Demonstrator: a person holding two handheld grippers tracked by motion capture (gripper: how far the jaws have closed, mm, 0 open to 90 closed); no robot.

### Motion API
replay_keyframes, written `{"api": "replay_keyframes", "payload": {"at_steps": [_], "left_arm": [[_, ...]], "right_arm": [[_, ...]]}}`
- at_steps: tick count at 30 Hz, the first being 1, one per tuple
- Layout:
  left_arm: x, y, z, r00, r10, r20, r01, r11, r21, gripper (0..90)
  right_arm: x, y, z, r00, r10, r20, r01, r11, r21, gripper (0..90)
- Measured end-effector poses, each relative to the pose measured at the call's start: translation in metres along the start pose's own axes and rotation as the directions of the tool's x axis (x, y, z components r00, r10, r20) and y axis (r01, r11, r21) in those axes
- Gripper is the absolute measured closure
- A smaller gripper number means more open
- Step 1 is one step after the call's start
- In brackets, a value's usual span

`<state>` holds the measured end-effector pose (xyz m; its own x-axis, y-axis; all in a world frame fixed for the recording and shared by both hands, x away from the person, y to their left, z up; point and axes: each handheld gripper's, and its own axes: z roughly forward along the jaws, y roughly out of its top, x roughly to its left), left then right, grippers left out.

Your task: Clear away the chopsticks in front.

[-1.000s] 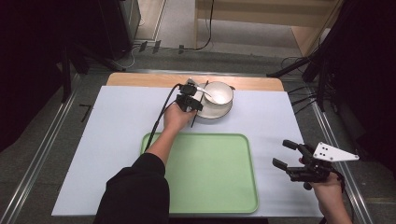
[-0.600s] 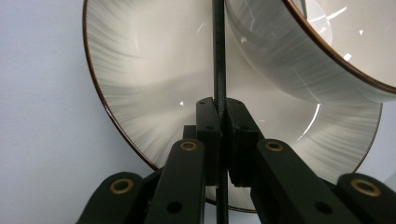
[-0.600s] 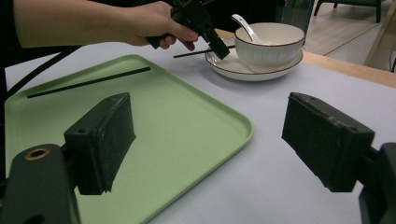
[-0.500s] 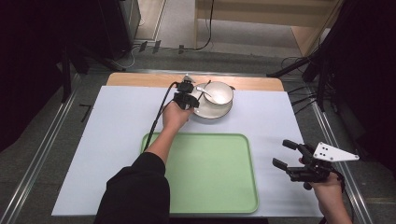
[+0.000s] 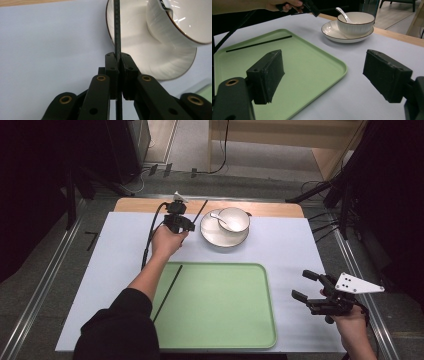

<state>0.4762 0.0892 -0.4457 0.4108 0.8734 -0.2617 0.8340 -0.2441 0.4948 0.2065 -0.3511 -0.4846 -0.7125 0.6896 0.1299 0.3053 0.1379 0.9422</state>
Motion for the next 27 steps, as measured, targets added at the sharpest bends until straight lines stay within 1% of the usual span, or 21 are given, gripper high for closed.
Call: {"api": "replay_keyframes", "payload": {"at_steps": [2, 6, 7, 8, 11, 12, 15, 17, 18, 21, 22, 24, 26, 27], "left_arm": [[0.003, -0.008, -0.010, 1.0000, -0.003, 0.007, 0.003, 1.0000, -0.002, 85.3], [0.004, -0.026, -0.031, 0.9996, 0.023, 0.014, -0.023, 0.9997, -0.009, 85.3], [0.004, -0.035, -0.039, 0.9994, 0.019, 0.029, -0.019, 0.9996, -0.020, 85.3], [0.004, -0.035, -0.039, 0.9994, 0.019, 0.029, -0.019, 0.9996, -0.020, 85.3], [0.002, -0.053, -0.053, 0.9983, 0.018, 0.056, -0.016, 0.9989, -0.044, 85.3], [0.001, -0.060, -0.056, 0.9979, 0.022, 0.062, -0.019, 0.9989, -0.043, 85.3], [-0.003, -0.080, -0.064, 0.9966, 0.041, 0.071, -0.038, 0.9982, -0.047, 85.2], [-0.006, -0.090, -0.068, 0.9955, 0.057, 0.075, -0.053, 0.9975, -0.046, 85.2], [-0.007, -0.098, -0.070, 0.9953, 0.052, 0.082, -0.047, 0.9974, -0.054, 85.3], [-0.010, -0.113, -0.077, 0.9946, 0.047, 0.092, -0.040, 0.9966, -0.072, 85.3], [-0.011, -0.120, -0.080, 0.9945, 0.040, 0.096, -0.032, 0.9953, -0.091, 85.3], [-0.011, -0.130, -0.085, 0.9950, 0.043, 0.090, -0.034, 0.9949, -0.095, 85.3], [-0.013, -0.139, -0.088, 0.9951, 0.042, 0.089, -0.034, 0.9953, -0.091, 85.3], [-0.013, -0.143, -0.089, 0.9949, 0.048, 0.089, -0.040, 0.9957, -0.083, 85.3]], "right_arm": [[0.000, 0.000, 0.000, 1.0000, -0.004, 0.000, 0.004, 1.000, 0.000, 17.1], [0.001, 0.000, 0.002, 1.0000, -0.003, 0.000, 0.003, 1.000, 0.005, 17.2], [0.001, 0.000, 0.002, 1.0000, -0.006, -0.001, 0.006, 1.000, 0.004, 17.2], [0.001, 0.000, 0.002, 1.0000, -0.006, -0.001, 0.006, 1.000, 0.004, 17.2], [0.002, 0.001, 0.003, 1.0000, -0.006, 0.000, 0.006, 1.000, 0.008, 17.1], [0.002, 0.001, 0.003, 1.0000, -0.006, 0.000, 0.006, 1.000, 0.007, 17.1], [0.002, 0.001, 0.003, 1.0000, -0.009, -0.002, 0.009, 1.000, 0.006, 17.1], [0.002, 0.001, 0.003, 0.9999, -0.011, -0.003, 0.011, 1.000, 0.006, 17.2], [0.002, 0.001, 0.003, 0.9999, -0.013, -0.003, 0.013, 1.000, 0.004, 17.1], [0.002, 0.001, 0.004, 0.9999, -0.012, -0.004, 0.012, 1.000, 0.003, 17.1], [0.002, 0.001, 0.004, 0.9999, -0.012, -0.004, 0.012, 1.000, 0.003, 17.2], [0.003, 0.002, 0.004, 0.9999, -0.011, -0.004, 0.011, 1.000, 0.005, 17.1], [0.003, 0.002, 0.004, 0.9999, -0.011, -0.003, 0.011, 1.000, 0.006, 17.2], [0.003, 0.002, 0.004, 0.9999, -0.012, -0.005, 0.012, 1.000, 0.006, 17.1]]}}
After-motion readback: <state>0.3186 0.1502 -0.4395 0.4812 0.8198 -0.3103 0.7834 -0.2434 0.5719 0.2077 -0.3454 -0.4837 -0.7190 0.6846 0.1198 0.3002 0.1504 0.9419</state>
